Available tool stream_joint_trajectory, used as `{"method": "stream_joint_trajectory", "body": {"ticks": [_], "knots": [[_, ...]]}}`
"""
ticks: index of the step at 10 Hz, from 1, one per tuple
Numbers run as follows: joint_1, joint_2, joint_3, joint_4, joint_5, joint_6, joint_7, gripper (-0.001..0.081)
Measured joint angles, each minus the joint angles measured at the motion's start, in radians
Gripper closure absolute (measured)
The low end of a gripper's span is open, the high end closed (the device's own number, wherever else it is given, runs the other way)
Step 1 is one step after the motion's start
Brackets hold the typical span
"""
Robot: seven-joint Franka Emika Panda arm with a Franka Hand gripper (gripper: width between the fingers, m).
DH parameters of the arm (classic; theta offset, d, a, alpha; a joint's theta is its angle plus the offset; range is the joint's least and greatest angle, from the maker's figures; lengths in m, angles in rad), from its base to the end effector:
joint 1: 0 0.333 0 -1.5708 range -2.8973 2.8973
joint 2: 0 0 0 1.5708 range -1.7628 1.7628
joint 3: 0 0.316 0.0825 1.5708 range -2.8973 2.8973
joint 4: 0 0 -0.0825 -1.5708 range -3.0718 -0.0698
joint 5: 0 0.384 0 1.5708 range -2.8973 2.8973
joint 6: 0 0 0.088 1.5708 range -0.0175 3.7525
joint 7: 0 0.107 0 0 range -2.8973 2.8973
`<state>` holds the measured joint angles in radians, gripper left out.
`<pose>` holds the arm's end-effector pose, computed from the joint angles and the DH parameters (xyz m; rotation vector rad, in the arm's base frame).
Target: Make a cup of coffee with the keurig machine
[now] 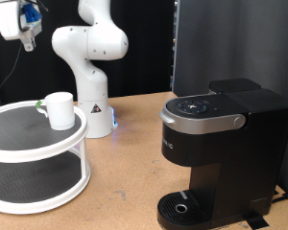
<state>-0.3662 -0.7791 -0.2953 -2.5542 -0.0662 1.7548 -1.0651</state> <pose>0.2448 -0.2086 0.4983 -2.9185 -0.7508 -0.1141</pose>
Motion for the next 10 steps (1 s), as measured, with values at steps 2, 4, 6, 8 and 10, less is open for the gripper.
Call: {"method": "stream_joint_trajectory", "body": {"ticks": [2,4,6,8,10], "knots": [[0.000,0.000,-0.016,-0.016,-0.003,0.017,-0.037,0.0801],[-0.002,0.000,-0.027,-0.046,-0.010,0.055,-0.061,0.0801],[-0.003,0.000,-0.045,-0.077,-0.028,0.094,-0.091,0.0801],[-0.010,-0.001,-0.070,-0.105,-0.054,0.126,-0.127,0.0801],[-0.018,-0.001,-0.082,-0.125,-0.065,0.151,-0.131,0.0801]]}}
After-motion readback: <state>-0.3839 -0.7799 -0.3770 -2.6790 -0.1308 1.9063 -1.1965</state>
